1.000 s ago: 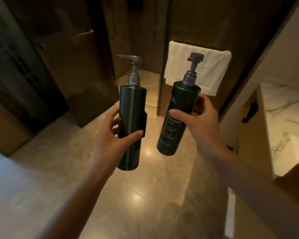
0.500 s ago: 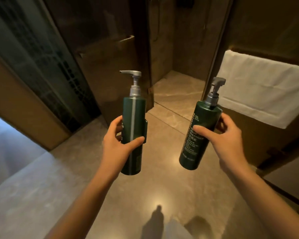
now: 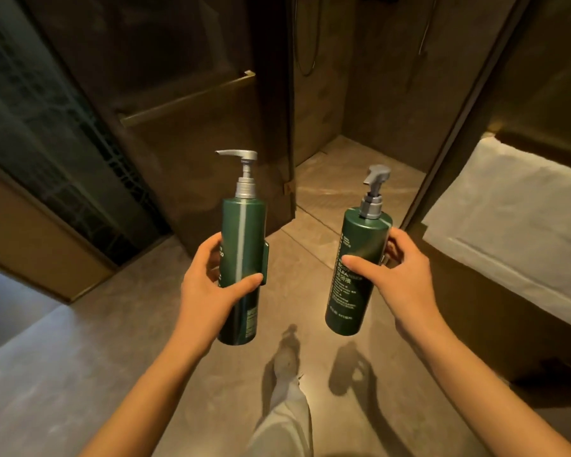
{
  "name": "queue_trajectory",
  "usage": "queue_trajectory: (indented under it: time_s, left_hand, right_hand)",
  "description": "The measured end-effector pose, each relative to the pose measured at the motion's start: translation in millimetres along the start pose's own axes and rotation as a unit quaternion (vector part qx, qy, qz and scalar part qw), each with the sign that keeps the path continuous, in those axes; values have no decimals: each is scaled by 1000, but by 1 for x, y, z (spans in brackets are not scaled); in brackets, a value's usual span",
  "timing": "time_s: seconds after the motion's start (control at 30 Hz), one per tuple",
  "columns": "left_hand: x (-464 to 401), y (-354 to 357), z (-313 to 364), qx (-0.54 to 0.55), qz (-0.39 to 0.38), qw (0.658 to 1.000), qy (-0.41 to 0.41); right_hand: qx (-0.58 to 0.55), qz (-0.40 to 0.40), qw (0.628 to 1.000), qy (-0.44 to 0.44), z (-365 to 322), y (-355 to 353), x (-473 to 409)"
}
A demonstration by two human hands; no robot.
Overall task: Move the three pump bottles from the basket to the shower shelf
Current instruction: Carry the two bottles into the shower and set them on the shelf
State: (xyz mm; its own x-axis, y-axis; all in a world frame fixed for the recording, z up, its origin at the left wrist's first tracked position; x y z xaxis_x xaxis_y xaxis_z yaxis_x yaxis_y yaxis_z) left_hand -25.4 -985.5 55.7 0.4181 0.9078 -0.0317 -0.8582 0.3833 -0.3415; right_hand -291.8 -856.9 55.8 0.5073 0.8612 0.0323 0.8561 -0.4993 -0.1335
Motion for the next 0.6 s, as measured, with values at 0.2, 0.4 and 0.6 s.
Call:
queue_trajectory:
  time_s: [0.2,0.4,0.6]
  left_hand:
    - [-150,11,14,14,-22,999,24]
    - [-284,42,40,17,-78,995,54]
    - [-413,82,30,31,-88,994,48]
  right_hand:
    - [25,21,999,-21,-34,6,-136]
    - [12,37,999,-11,-38,9,-250]
    - [-13,64,998,16,-11,-9,-375]
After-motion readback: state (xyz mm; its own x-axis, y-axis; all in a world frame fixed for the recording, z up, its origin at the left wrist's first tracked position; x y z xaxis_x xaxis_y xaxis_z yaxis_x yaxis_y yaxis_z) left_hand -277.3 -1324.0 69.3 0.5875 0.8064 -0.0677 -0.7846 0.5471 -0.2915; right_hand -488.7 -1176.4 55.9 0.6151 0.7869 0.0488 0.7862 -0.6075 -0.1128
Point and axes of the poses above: each hand's wrist, its own x-axis away from the middle knuckle, its own y-axis out of the palm, z = x × y, the point moved 10 cm from there along -x, towards the middle knuckle, and after that the axes turned 9 degrees about -z, right-handed, at the moved point
